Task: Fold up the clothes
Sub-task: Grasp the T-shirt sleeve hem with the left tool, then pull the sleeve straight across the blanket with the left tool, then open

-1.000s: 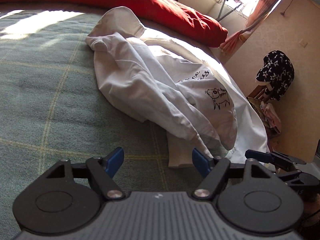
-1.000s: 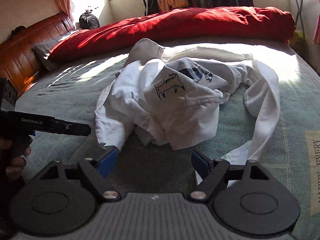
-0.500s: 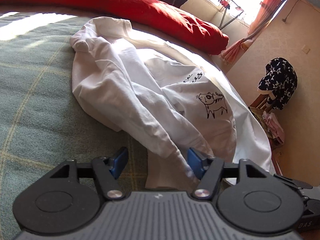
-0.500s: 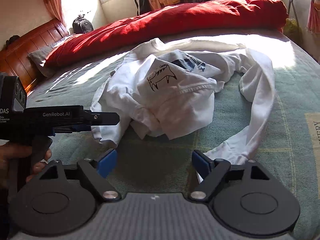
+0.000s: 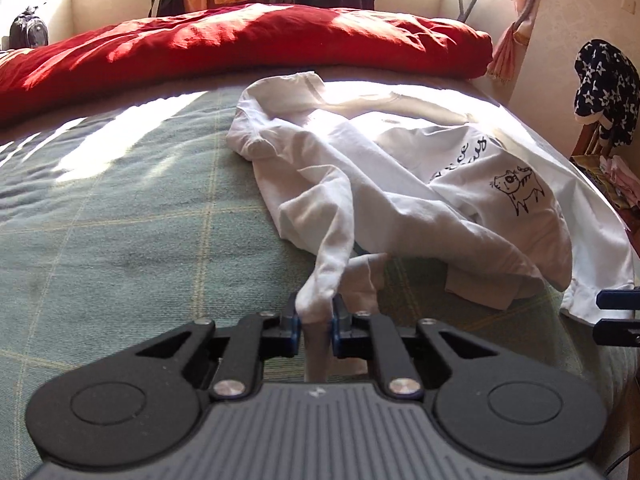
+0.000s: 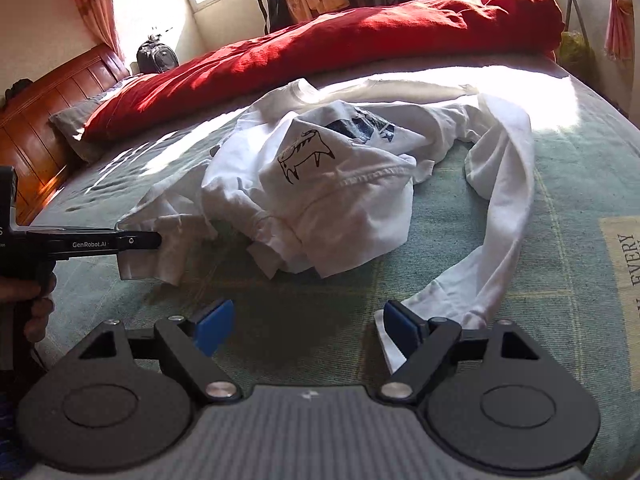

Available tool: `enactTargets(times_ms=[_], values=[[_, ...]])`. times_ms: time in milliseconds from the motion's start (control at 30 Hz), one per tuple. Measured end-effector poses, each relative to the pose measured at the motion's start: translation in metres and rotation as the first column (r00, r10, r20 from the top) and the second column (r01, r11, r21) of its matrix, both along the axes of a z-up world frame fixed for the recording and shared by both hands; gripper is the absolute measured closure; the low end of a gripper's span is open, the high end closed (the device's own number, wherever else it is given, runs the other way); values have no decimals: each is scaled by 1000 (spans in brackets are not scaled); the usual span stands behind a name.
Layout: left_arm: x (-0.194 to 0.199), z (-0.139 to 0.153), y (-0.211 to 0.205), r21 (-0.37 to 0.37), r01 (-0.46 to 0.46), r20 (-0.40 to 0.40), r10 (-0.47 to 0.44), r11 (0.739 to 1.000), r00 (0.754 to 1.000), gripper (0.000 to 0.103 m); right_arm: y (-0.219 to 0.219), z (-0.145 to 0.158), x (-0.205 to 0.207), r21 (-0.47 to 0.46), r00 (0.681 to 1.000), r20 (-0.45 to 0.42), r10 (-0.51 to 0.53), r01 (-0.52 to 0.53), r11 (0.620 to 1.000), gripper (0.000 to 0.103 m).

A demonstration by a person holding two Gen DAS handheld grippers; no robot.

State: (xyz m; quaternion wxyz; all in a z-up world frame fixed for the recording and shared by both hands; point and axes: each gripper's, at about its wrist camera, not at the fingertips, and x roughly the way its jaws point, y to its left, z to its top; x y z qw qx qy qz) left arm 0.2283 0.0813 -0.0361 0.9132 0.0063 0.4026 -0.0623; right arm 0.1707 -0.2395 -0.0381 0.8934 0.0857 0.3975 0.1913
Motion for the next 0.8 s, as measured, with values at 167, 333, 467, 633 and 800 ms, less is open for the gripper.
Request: enactTargets(times_ms=[167,333,467,633,800], values=[[8,19,51,169,-114,44,108,979,993,91,-2,2,0,-2,1000,4,-7,7,1000,18],[22,39,102,288,-237,96,218,928,971,91,0,1,2,-6,1000,3,-11,12,1000,18],[35,51,128,329,-301,120,276,895,954,91,2,-1,3,-9,1000,-2,-14,13,1000,17],[50,60,160,360,-386,156,353,849,922,91,2,0,3,-20,1000,-4,-19,18,1000,17],[66,66,191,347,-450,162,420,823,893,91,3,1,5,-31,1000,-8,-28,28,999,17]])
